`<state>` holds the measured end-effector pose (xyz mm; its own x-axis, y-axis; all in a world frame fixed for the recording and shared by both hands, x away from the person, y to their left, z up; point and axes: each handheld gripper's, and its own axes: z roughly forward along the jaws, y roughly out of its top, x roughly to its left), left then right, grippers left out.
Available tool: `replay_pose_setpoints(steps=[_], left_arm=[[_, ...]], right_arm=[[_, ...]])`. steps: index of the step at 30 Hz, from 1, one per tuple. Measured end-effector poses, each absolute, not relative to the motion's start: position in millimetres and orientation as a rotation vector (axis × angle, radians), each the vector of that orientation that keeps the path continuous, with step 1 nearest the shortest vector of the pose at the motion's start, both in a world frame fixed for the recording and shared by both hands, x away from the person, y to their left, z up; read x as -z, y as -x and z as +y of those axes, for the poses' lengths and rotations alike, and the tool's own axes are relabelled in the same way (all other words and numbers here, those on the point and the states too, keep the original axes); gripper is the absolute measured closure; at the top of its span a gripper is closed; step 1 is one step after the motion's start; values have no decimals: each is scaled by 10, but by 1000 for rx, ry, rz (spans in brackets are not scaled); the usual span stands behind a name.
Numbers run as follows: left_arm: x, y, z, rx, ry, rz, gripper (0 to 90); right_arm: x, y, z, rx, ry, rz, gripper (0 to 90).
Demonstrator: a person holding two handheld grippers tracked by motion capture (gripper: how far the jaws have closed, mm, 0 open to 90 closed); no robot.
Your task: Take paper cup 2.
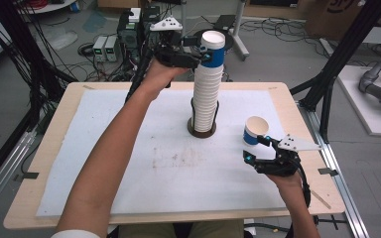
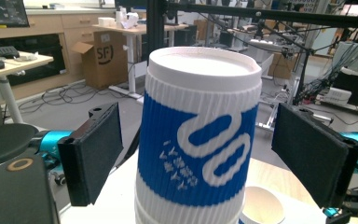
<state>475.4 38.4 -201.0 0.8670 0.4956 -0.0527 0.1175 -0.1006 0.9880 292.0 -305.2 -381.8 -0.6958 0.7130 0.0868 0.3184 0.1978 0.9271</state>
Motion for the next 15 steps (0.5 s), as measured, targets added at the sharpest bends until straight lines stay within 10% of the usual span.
replay_pose_setpoints(steps=[15], left_arm=[[1982,-4836,206,-333,-1694,507,249]], right_arm=[[3821,-2911,-3070,-1505,-974,2117,189]])
